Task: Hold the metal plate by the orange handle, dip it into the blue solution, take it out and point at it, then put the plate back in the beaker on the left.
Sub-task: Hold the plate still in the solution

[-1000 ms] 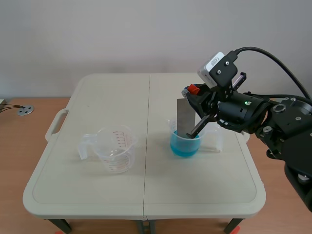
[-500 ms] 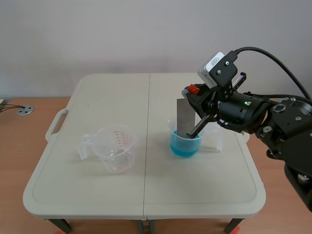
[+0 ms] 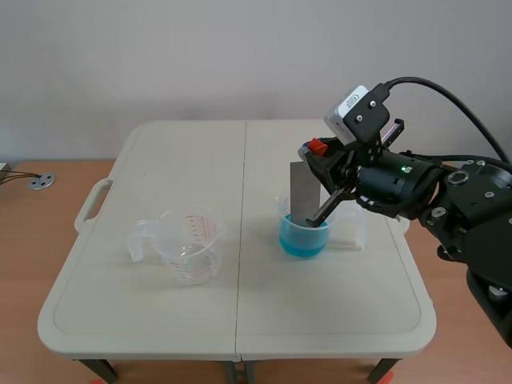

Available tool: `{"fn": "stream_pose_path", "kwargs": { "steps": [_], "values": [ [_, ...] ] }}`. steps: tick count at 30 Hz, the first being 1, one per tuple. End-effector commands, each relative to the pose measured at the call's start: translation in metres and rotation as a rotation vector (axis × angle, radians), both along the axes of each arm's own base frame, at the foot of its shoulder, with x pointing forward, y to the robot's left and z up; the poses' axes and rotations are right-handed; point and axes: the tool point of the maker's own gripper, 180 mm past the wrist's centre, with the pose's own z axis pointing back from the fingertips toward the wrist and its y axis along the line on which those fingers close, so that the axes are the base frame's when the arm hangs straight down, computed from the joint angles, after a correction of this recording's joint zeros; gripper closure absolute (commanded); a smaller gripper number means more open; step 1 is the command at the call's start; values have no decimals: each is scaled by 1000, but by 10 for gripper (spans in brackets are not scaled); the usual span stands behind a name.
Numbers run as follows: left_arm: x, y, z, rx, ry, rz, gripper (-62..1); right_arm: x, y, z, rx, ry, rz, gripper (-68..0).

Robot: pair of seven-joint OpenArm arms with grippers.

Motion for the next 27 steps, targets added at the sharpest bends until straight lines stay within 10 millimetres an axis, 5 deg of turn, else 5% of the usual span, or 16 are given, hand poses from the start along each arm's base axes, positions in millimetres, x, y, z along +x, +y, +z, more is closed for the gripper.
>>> {"fn": "stream_pose_path", "kwargs": {
  "steps": [1, 27],
  "values": [
    [3, -1, 4, -7, -15, -3, -15, 2, -2, 2, -13, -7, 2, -13],
    [4, -1, 4, -8, -17, -3, -15, 3, -2, 5, -6, -16, 5, -13]
  ]
}}
